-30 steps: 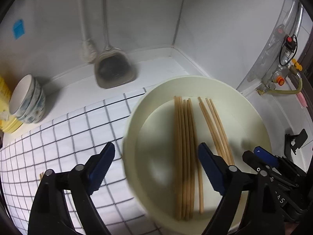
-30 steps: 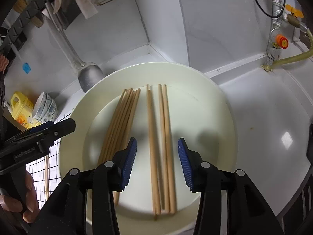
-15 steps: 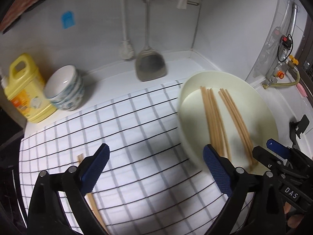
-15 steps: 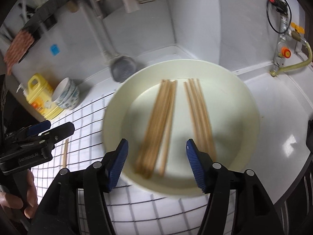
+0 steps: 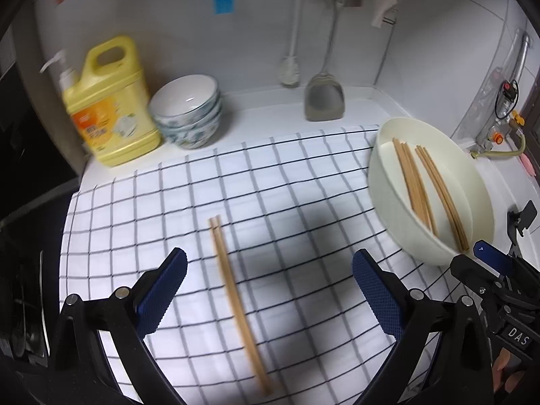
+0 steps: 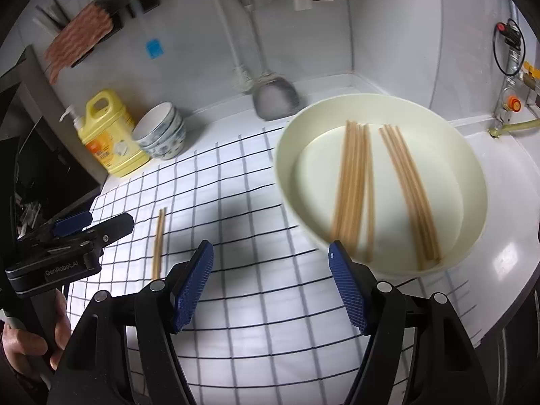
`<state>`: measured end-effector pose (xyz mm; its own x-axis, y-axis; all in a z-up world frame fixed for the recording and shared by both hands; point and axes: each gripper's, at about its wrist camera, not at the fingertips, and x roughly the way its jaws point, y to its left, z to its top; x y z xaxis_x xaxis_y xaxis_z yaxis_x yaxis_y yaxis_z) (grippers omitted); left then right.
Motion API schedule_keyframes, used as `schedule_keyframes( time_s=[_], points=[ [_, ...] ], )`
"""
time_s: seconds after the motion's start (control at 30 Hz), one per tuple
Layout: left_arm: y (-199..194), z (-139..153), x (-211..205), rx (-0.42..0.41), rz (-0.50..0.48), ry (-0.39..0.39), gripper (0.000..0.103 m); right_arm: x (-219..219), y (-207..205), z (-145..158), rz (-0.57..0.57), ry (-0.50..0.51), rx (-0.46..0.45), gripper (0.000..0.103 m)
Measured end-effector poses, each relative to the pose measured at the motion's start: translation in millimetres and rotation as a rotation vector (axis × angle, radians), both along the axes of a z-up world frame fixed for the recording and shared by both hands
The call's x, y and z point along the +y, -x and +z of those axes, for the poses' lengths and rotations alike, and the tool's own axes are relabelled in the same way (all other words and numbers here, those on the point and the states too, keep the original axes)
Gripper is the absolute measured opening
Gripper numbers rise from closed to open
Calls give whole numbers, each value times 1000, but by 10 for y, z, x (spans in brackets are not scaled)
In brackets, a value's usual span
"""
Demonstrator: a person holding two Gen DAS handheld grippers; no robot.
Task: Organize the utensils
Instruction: 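Move the open right tool back to the last chopsticks, then lower the right tool around one of the two remaining chopsticks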
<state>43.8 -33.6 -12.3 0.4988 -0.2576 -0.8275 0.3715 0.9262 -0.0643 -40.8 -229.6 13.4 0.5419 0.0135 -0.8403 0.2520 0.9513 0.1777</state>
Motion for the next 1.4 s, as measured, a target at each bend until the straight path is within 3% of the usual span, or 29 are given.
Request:
schedule_keyframes(
  time_s=[0.33,0.93,1.4],
  points=[
    [174,-104,627,-7,55,-2,97,514,59,-103,42,3,-1,69],
    [406,-600,1484,48,387,-34,97,1231,-347,-1082,354,-19,111,69],
    [302,-768,1640,61,382,-19,97,1486,-464,-1268,366,80,123,69]
  ],
)
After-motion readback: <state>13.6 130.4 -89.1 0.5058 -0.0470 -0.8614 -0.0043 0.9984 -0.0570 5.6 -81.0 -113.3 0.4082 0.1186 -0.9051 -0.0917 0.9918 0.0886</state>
